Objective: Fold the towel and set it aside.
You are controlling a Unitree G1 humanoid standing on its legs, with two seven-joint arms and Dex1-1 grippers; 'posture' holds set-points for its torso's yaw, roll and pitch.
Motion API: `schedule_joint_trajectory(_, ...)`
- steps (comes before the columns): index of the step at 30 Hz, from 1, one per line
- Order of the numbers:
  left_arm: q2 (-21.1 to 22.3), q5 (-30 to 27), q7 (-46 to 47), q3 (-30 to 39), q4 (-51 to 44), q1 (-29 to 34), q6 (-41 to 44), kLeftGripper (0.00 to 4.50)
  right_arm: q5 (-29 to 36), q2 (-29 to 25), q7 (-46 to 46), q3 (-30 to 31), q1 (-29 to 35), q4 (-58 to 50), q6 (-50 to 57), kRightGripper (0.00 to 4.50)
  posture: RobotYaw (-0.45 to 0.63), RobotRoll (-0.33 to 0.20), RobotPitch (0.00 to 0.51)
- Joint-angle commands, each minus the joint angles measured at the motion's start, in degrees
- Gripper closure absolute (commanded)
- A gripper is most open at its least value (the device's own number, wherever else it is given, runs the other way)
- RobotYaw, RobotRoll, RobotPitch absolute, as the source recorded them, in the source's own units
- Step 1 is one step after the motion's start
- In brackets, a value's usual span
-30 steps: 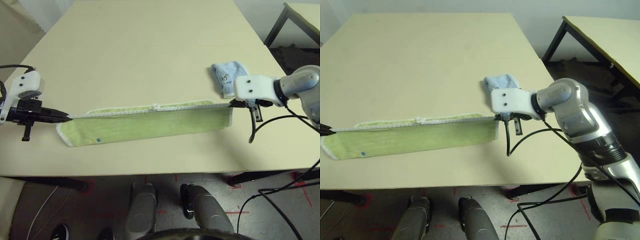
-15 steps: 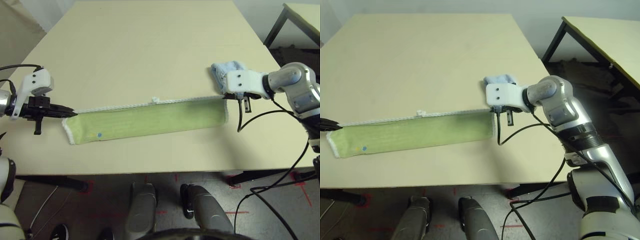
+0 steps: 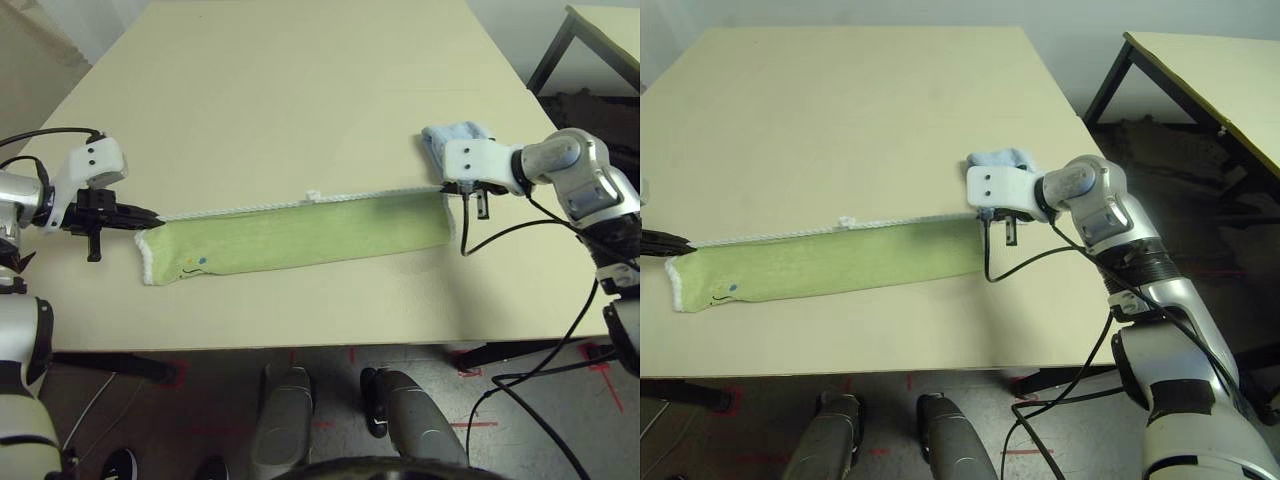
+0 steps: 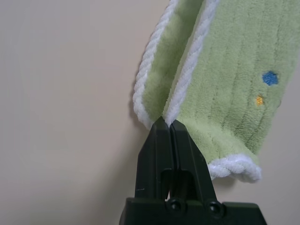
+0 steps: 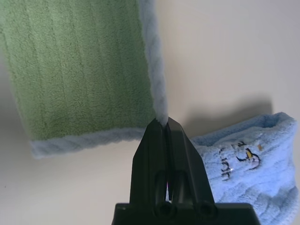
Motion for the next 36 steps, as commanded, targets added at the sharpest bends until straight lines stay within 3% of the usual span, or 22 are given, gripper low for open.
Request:
schedule_joint_trajectory(1, 0.86, 3.06, 2.4, 0.73, 1.67, 0.09, -0.51, 4.5, -2.49, -0.45, -1.02, 0.37, -0.82, 2.58, 0.25, 4.45, 0.07, 0.0, 0.176)
schedule_joint_trajectory(14, -1.22, 7.5, 8.53, 1.18, 2.63, -1.36, -2.81, 4.5, -3.97, 1.02, -2.07, 0.48, -2.94, 6.37, -0.87, 4.45, 0.07, 0.0, 0.177)
schedule_joint_trajectory(15, -1.25, 7.75, 8.74, 1.25, 2.67, -1.29, -2.9, 4.28, -4.05, 0.99, -2.04, 0.45, -2.88, 6.31, -0.7, 4.49, 0.07, 0.0, 0.177)
schedule_joint_trajectory(19, -1.26, 8.29, 9.62, 1.81, 2.83, -1.39, -3.04, 3.18, -4.42, 0.97, -2.54, -0.01, -2.72, 6.12, -0.12, 3.5, 0.07, 0.0, 0.177)
schedule_joint_trajectory(28, 0.28, 8.84, 9.89, 3.26, 3.09, -1.69, -2.78, 0.12, -4.21, 0.3, -2.42, -1.24, -4.63, 6.91, -0.33, 0.2, 0.05, 0.0, 0.176)
schedule_joint_trajectory(33, 3.54, 5.02, 5.36, 7.76, 2.96, 1.71, -0.98, 0.02, -0.91, -3.58, 0.98, -4.69, -2.97, 5.0, 3.43, 0.05, 0.05, 0.0, 0.183)
schedule_joint_trajectory(36, 5.89, 0.82, 2.02, 12.44, 2.48, 6.88, 0.98, 0.02, 2.91, -6.35, 2.77, -8.27, 1.66, 0.78, 8.06, 0.05, 0.06, 0.0, 0.192)
